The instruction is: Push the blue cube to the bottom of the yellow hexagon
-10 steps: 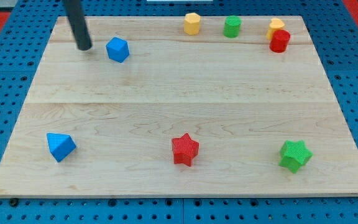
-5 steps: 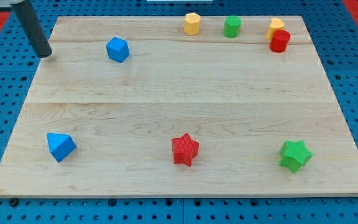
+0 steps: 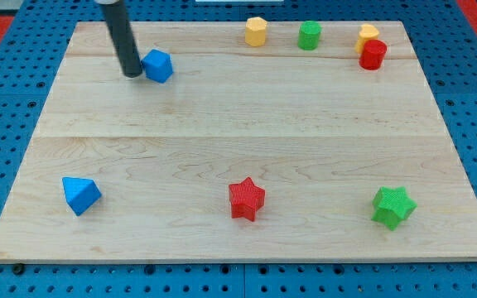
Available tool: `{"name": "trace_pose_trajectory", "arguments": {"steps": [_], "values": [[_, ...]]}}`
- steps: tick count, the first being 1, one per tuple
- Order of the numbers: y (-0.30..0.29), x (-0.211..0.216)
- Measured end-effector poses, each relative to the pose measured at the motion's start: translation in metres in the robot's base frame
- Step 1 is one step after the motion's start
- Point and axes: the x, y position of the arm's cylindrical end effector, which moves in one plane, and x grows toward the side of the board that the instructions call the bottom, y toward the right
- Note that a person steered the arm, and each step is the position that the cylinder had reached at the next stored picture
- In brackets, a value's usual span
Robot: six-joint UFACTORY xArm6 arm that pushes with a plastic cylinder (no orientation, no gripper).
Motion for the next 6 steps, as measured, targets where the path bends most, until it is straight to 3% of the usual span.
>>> {"name": "trace_pose_trajectory", "arguments": {"steps": [2, 5, 6], "values": [[0.084, 0.0], [0.078, -0.005], [0.111, -0.015]]}}
